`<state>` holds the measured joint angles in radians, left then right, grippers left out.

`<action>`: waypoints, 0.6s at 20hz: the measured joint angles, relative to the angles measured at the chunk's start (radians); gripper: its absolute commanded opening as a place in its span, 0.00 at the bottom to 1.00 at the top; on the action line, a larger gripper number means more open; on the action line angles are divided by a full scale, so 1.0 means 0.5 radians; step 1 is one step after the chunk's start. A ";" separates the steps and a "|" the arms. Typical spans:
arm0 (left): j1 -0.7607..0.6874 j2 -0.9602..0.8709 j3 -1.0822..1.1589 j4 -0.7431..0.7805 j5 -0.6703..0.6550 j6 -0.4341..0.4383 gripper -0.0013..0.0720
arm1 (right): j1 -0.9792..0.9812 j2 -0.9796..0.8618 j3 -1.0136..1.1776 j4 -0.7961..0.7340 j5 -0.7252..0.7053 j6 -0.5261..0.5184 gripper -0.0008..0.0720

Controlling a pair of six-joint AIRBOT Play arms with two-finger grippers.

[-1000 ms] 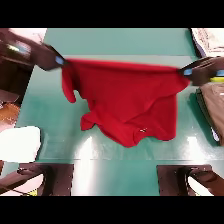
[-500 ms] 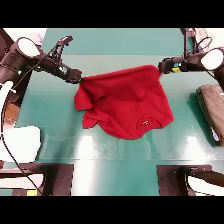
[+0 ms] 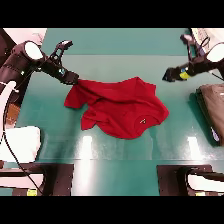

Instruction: Fold the shirts.

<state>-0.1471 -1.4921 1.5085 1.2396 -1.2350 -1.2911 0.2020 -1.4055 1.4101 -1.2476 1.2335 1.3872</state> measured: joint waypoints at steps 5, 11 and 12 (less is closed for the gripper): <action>0.000 0.000 0.000 0.056 -0.066 0.000 0.06 | -0.204 0.320 -0.700 0.282 0.031 -0.070 0.59; 0.000 0.000 0.000 0.037 -0.089 -0.002 0.06 | -0.468 0.564 -1.340 0.555 -0.129 -0.114 0.59; 0.000 0.000 0.000 0.031 -0.090 -0.002 0.06 | -0.482 0.560 -1.391 0.607 -0.162 -0.129 0.59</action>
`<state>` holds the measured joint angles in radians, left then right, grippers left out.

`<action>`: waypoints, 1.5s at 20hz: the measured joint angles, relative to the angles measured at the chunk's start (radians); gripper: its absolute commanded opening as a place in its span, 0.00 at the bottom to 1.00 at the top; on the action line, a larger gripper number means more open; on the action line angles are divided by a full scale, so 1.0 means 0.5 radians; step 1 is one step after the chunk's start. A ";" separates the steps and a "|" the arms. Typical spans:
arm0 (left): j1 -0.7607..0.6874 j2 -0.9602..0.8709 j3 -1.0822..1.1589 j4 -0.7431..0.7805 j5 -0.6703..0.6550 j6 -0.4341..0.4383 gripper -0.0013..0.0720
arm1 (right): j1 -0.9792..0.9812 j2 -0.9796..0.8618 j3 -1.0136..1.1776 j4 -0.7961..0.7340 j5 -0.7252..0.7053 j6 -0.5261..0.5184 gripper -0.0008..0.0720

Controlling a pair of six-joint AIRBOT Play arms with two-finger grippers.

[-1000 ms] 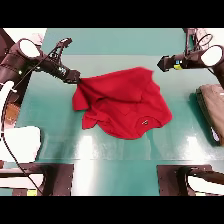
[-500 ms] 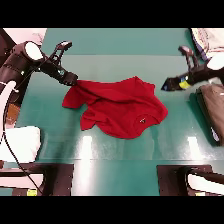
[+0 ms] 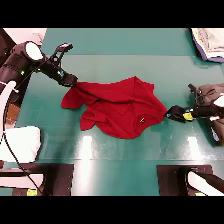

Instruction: Fold the shirts.

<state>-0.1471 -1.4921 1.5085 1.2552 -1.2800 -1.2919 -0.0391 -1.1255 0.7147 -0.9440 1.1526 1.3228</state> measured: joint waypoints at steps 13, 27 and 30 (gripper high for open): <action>0.000 0.202 0.000 -0.023 -0.189 -0.005 0.06 | 0.130 -0.186 0.459 0.034 -0.282 -0.050 0.03; -0.002 0.561 -0.426 -1.099 -0.430 0.166 0.06 | 0.055 -0.445 1.917 -0.302 0.134 0.043 0.04; -0.002 0.532 -0.608 -0.891 -0.145 0.121 0.06 | 0.162 -0.677 2.105 -0.310 0.103 0.084 0.04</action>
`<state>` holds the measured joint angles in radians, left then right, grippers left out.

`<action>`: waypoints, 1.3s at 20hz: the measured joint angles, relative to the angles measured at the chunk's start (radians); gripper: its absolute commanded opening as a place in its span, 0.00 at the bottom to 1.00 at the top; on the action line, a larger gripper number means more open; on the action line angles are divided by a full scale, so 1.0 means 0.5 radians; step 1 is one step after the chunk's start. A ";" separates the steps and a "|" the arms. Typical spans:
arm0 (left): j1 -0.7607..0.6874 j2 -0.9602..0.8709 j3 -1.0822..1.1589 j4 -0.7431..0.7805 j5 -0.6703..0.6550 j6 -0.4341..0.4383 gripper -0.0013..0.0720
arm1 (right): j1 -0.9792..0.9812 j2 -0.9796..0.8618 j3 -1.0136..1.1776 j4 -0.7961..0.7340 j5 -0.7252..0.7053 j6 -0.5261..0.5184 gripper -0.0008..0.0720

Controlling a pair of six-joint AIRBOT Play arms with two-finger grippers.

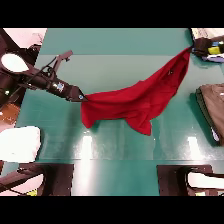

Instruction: Fold the shirts.

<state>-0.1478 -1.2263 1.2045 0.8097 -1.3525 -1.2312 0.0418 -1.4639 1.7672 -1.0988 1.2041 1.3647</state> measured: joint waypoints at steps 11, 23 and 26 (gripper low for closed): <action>0.270 -0.099 -0.120 0.601 0.366 -0.234 0.77 | -0.007 -0.397 0.220 0.003 0.415 0.056 0.30; 0.448 -0.102 -0.453 0.564 0.239 0.114 0.77 | -0.123 0.050 -0.788 0.284 0.439 -0.121 0.30; 0.367 -0.102 -0.621 0.507 0.415 0.172 0.76 | -0.124 0.205 -1.053 0.292 0.349 -0.131 0.30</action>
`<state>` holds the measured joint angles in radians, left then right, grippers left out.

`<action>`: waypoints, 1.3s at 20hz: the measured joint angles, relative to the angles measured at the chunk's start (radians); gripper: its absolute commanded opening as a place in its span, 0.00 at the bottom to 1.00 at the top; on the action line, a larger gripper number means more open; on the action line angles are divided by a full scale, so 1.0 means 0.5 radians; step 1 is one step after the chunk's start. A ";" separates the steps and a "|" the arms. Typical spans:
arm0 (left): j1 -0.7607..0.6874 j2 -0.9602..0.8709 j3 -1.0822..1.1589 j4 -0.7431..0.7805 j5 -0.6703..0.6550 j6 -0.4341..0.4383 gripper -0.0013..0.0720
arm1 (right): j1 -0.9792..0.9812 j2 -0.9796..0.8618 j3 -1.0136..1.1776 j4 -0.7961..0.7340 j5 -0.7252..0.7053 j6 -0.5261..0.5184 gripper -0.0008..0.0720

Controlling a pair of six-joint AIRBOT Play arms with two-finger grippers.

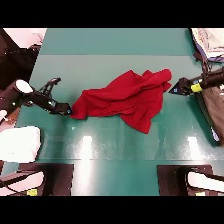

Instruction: Fold the shirts.

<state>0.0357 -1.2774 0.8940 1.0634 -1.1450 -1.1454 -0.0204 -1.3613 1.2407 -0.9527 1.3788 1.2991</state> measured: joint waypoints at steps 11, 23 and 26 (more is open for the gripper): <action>-0.130 -0.012 -0.149 -0.089 0.336 0.037 0.06 | 0.000 0.224 -0.723 0.199 -0.305 -0.005 0.30; -0.129 -0.004 0.546 -0.188 -0.328 -0.054 0.06 | -0.004 0.121 -0.797 0.245 -0.727 0.091 0.66; -0.129 -0.004 0.731 -0.231 -0.414 -0.064 0.06 | -0.004 -0.041 -0.764 0.277 -0.793 0.099 0.63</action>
<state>-0.0288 -1.2793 1.2594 0.9478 -1.3518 -1.1774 -0.0223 -1.3819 0.8585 -0.8143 0.9825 1.3487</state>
